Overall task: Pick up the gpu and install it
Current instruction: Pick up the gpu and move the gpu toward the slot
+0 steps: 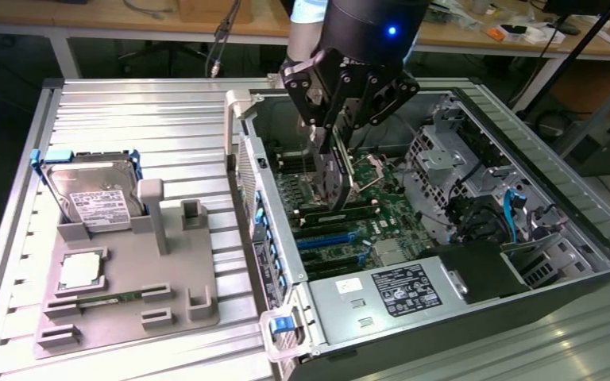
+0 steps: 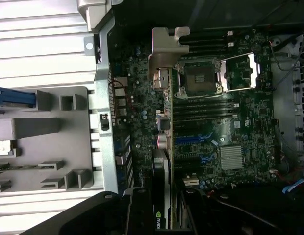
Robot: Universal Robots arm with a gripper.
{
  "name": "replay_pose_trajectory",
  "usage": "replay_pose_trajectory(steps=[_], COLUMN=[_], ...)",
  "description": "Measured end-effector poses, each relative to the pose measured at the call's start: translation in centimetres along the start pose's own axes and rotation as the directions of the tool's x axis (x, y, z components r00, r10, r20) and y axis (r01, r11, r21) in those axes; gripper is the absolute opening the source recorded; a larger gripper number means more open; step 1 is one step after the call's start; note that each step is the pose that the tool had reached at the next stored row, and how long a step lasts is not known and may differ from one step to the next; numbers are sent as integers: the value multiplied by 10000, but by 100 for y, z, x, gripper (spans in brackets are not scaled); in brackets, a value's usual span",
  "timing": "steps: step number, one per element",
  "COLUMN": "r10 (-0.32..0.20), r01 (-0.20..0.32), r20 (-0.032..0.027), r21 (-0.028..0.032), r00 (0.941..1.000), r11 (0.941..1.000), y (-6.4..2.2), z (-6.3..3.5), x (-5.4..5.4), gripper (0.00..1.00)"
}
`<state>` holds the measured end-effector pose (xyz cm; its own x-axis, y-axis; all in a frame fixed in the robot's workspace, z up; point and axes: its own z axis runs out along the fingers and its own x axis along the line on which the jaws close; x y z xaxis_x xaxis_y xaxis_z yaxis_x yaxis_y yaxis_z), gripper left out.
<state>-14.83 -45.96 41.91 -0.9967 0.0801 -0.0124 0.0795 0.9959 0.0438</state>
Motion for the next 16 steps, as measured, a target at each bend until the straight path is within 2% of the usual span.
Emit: replay_pose_trajectory(steps=[16], r10=[0], r01=[0], r20=[0], r21=[1], r00=[10000], r11=[10000], y=[9], z=[2], x=[-112], gripper=[27])
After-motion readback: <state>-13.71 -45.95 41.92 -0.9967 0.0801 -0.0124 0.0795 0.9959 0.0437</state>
